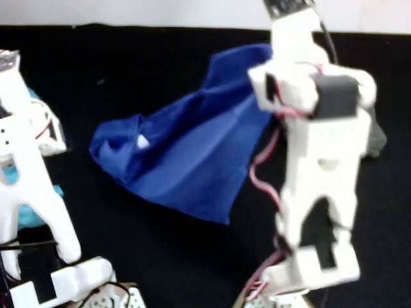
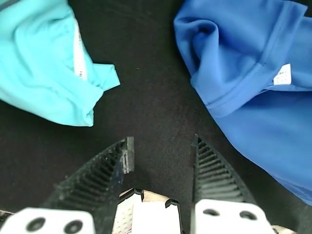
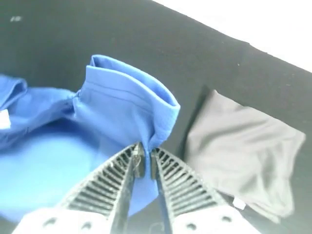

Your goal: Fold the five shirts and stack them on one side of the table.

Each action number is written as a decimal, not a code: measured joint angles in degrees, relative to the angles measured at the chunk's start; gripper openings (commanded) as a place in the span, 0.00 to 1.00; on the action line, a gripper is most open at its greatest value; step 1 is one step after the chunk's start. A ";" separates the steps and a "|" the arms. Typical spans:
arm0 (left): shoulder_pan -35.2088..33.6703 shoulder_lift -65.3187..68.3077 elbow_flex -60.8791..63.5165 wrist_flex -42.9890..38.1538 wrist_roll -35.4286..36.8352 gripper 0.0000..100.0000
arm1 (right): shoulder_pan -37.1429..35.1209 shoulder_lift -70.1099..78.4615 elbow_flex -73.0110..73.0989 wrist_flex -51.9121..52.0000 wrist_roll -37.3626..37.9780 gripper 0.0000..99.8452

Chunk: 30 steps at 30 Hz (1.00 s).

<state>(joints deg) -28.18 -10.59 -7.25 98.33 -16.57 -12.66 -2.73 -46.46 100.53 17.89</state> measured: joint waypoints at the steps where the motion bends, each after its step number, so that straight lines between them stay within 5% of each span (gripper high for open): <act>1: 0.79 0.18 0.00 0.00 0.00 0.20 | 0.09 -3.78 3.87 0.00 0.97 0.01; 11: 13.01 15.21 -1.14 -6.33 6.95 0.20 | 7.91 -35.60 34.02 0.00 9.14 0.01; 18: 26.55 30.51 -7.56 -11.16 12.13 0.20 | 8.70 -38.86 43.87 0.00 9.23 0.01; 26: 32.53 40.62 -15.56 -7.65 13.63 0.19 | 8.88 -38.86 45.36 0.00 9.23 0.01; 30: 29.80 46.51 -16.09 -7.21 11.43 0.04 | 8.88 -38.86 45.36 0.00 9.23 0.01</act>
<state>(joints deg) 1.63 35.91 -23.34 91.12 -5.14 -3.78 -41.58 -1.10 100.53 27.12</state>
